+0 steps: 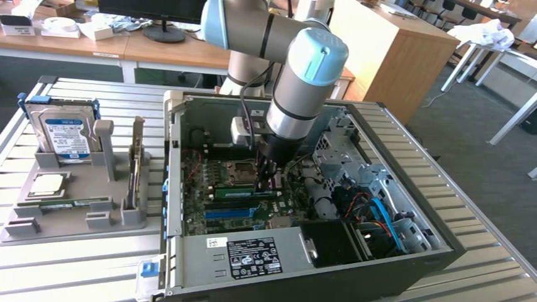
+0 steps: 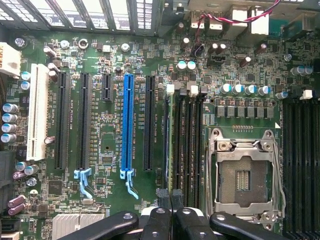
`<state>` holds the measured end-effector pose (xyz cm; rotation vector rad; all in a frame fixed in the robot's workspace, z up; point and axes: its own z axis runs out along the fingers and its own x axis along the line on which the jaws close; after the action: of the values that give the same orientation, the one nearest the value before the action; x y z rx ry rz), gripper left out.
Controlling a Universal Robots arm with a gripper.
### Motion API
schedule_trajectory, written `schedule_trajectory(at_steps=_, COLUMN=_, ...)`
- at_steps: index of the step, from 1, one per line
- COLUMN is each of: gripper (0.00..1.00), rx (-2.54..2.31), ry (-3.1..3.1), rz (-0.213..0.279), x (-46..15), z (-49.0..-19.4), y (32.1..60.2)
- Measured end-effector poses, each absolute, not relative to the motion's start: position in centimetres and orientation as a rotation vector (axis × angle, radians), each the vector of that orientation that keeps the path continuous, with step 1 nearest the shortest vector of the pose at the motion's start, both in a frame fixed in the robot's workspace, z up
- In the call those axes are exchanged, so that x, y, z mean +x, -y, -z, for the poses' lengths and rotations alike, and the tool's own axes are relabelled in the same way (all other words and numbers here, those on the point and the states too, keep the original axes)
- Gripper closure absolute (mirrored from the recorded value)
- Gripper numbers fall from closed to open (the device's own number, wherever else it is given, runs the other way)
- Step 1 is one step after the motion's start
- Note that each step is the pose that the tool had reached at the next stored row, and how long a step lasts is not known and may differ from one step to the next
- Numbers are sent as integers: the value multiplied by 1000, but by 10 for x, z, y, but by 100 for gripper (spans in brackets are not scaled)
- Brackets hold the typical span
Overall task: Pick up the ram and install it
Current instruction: 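Insert the ram into the slot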
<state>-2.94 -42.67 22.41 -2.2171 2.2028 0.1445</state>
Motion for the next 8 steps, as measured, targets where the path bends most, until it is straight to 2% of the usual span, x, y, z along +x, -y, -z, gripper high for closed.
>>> schedule_trajectory(at_steps=5, gripper=88, rx=-2217, ry=-2202, rz=-144, x=-29, z=-224, y=427)
schedule_trajectory(at_steps=6, gripper=82, rx=-2217, ry=-2202, rz=-144, x=-29, z=-224, y=427)
schedule_trajectory(at_steps=7, gripper=82, rx=-2217, ry=-2202, rz=-145, x=-29, z=-224, y=427)
schedule_trajectory(at_steps=8, gripper=76, rx=-2217, ry=-2202, rz=-145, x=-29, z=-224, y=427)
